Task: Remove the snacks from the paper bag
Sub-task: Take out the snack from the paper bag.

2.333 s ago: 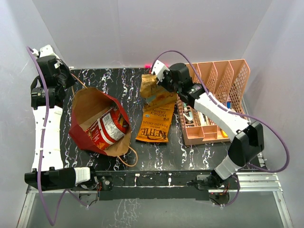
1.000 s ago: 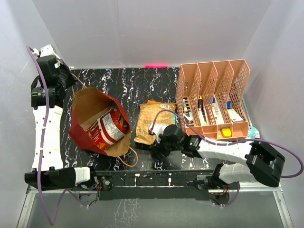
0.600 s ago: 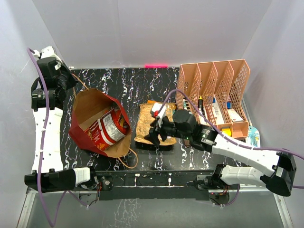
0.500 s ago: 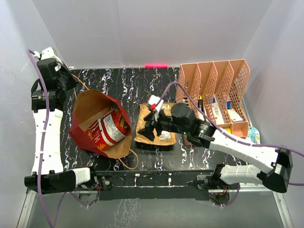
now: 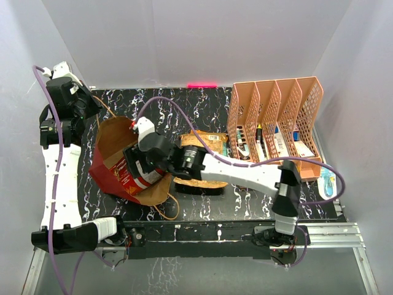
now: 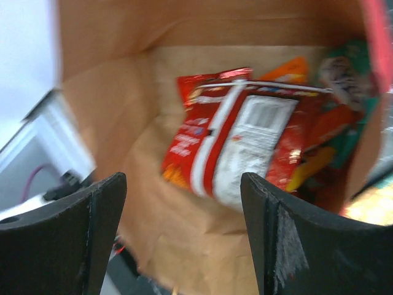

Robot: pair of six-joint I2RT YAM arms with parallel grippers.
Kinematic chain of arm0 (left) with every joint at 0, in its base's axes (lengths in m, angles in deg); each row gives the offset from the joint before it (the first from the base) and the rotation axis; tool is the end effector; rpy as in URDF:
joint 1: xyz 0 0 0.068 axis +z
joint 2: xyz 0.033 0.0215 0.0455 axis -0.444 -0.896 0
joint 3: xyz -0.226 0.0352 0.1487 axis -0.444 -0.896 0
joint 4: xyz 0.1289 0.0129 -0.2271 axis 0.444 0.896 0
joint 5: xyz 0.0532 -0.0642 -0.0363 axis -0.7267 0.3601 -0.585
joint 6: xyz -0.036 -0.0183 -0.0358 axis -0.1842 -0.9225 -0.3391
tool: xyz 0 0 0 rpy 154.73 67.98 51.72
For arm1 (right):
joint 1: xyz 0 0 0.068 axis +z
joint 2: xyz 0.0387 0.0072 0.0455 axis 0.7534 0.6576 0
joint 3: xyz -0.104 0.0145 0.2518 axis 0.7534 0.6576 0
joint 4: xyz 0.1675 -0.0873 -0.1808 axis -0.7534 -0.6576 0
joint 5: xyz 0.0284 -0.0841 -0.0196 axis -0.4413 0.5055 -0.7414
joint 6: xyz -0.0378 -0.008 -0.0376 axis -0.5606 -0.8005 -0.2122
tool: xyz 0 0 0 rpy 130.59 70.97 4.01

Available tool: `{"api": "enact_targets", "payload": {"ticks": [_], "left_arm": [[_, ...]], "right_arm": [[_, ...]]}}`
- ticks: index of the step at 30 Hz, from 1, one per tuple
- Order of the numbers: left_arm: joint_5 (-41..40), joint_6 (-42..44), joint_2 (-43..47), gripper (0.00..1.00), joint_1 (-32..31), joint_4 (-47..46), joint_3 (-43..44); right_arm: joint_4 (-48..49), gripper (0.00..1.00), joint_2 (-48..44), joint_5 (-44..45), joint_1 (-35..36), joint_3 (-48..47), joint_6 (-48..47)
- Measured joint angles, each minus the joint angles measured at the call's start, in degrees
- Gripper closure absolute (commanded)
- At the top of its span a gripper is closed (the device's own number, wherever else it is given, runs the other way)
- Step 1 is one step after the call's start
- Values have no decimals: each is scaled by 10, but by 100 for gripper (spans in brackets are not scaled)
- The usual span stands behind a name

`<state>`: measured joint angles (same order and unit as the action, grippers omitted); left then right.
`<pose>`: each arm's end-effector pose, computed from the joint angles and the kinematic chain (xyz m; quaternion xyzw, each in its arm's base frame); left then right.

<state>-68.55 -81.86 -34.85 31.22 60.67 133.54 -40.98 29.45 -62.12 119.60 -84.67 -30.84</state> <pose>0.2381 0.0223 0.4725 -0.1922 0.7760 -0.0592 0.5979 0.1442 0.3945 0.3621 -0.2962 0.8020 0.3320 0.3986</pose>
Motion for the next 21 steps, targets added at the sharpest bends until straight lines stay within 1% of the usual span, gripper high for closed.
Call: {"api": "enact_targets", "payload": {"ticks": [3,7,10,15,18,21], "left_arm": [[2,-1,0,100,0,0,0],[8,-1,0,100,0,1,0],[10,-1,0,100,-1,3,0],[16,-3,0,100,-1,4,0],[20,-5,0,100,-1,3,0],[23,-6,-1,100,-1,4,0]], "right_arm": [[-62,17,54,90,-4,-63,28],[-112,14,93,167,-10,-76,40],[-130,9,125,199,-10,-92,40],[-133,8,167,226,-7,-110,38],[-122,12,182,222,-7,-112,37],[-98,25,193,211,-10,-117,42]]}}
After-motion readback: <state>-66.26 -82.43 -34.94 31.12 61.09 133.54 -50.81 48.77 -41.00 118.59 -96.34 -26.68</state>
